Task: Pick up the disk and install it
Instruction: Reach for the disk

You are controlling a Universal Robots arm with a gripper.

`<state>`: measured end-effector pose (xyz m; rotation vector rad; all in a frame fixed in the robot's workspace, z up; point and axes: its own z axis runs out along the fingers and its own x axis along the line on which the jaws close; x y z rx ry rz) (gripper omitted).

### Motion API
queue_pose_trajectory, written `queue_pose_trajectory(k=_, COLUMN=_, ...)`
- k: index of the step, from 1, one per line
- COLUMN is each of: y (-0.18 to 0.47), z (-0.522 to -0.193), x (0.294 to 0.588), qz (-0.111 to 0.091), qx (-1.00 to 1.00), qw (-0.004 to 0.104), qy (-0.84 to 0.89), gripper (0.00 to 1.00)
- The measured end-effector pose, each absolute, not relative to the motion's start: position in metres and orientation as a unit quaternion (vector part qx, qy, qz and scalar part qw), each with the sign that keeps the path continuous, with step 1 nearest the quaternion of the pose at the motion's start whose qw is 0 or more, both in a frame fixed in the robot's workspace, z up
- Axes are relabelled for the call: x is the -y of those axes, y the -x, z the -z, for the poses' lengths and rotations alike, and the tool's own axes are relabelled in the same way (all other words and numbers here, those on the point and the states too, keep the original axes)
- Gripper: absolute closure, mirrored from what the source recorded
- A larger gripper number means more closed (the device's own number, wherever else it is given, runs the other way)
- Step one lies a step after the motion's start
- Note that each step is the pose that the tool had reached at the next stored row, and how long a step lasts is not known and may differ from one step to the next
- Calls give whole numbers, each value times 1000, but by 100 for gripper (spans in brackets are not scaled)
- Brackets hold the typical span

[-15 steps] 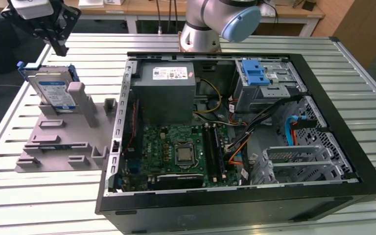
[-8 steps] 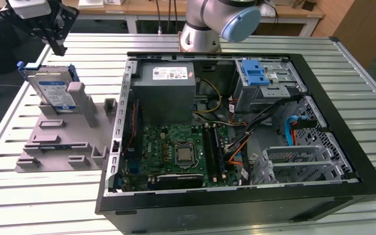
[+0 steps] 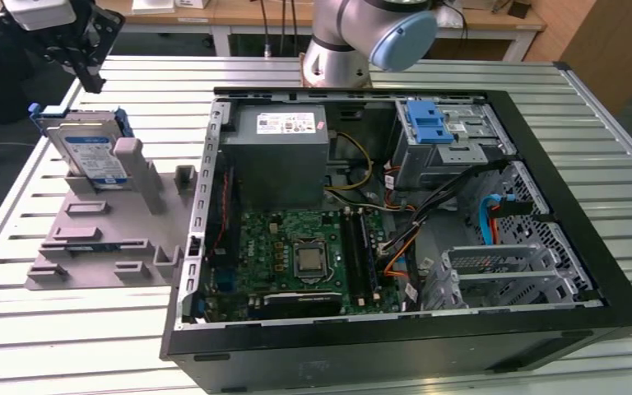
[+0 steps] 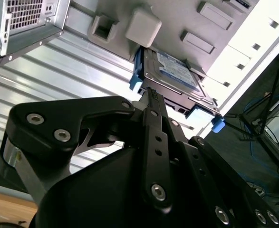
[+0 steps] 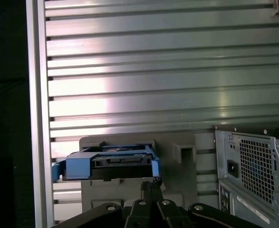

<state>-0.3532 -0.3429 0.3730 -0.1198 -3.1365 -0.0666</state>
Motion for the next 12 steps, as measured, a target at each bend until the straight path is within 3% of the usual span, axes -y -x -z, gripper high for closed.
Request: queue_pose_trajectory(k=12, y=379, z=-372, x=339, qz=21, qx=999, qw=1, qy=38, gripper=89)
